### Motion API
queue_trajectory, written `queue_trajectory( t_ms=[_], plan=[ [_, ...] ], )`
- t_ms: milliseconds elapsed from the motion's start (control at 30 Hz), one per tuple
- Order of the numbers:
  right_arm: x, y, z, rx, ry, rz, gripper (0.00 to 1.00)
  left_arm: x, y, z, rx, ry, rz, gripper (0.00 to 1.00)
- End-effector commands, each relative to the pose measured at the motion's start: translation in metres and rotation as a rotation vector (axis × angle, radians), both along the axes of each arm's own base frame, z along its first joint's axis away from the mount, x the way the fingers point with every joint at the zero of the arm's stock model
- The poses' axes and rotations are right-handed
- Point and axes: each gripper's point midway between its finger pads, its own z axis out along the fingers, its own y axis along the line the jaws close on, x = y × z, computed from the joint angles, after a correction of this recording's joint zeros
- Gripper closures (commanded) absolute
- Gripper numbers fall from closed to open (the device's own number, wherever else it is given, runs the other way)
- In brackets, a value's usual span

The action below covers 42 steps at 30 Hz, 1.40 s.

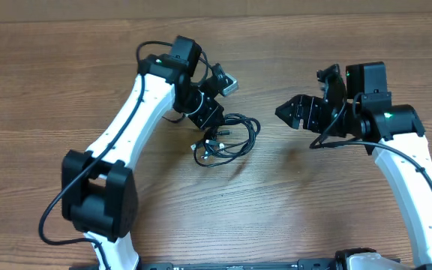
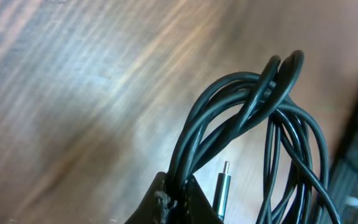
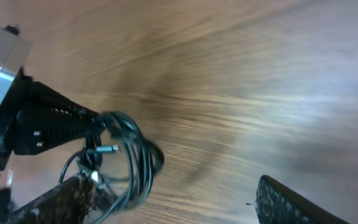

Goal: Untangle cables

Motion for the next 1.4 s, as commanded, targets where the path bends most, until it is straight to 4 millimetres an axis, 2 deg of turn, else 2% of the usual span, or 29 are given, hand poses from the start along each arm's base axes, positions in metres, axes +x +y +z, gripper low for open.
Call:
queue_trajectory(
  t_ms=[0,133,267,467,533,700,833,933,1100,1167,1200,1233,1267,1367],
  plan=[
    [-0.005,0.027,0.007,0.071,-0.088,0.203,0.18,-0.016,-0.007,0.021,-0.105,0.086,0.001,0.96],
    [-0.010,0.045,0.007,0.102,-0.144,0.338,0.23,-0.032,-0.007,0.031,-0.176,0.184,0.000,0.96],
    [-0.019,0.061,0.006,0.168,-0.155,0.446,0.29,-0.038,-0.001,0.041,-0.232,0.264,0.033,0.96],
    [-0.034,0.074,0.004,0.201,-0.169,0.552,0.34,-0.026,0.013,0.056,-0.346,0.279,0.089,0.96],
    [-0.035,0.079,0.005,0.202,-0.178,0.566,0.38,-0.023,0.014,0.060,-0.379,0.280,0.099,0.96],
    [-0.035,0.088,0.004,0.208,-0.189,0.587,0.39,-0.026,0.012,0.061,-0.380,0.285,0.088,0.96],
    [-0.025,0.092,0.002,0.221,-0.175,0.554,0.40,-0.030,0.010,0.061,-0.380,0.294,0.076,0.96],
    [-0.019,0.093,-0.001,0.229,-0.164,0.530,0.45,-0.030,0.010,0.061,-0.380,0.294,0.076,0.96],
    [-0.008,0.091,-0.006,0.212,-0.147,0.478,0.57,-0.030,0.009,0.062,-0.386,0.295,0.075,0.96],
    [-0.001,0.088,-0.009,0.189,-0.133,0.425,0.66,-0.030,0.008,0.065,-0.409,0.285,0.060,0.96],
    [0.003,0.086,-0.011,0.175,-0.124,0.396,0.69,-0.030,0.007,0.066,-0.417,0.283,0.057,0.96],
    [0.010,0.080,-0.017,0.137,-0.093,0.321,0.80,-0.030,0.006,0.067,-0.424,0.279,0.052,0.96],
    [0.016,0.072,-0.023,0.102,-0.062,0.249,0.85,-0.030,0.006,0.067,-0.425,0.276,0.050,0.96],
    [0.029,0.049,-0.040,-0.007,0.006,0.062,0.91,-0.027,0.007,0.067,-0.425,0.260,0.046,0.96]
  ],
)
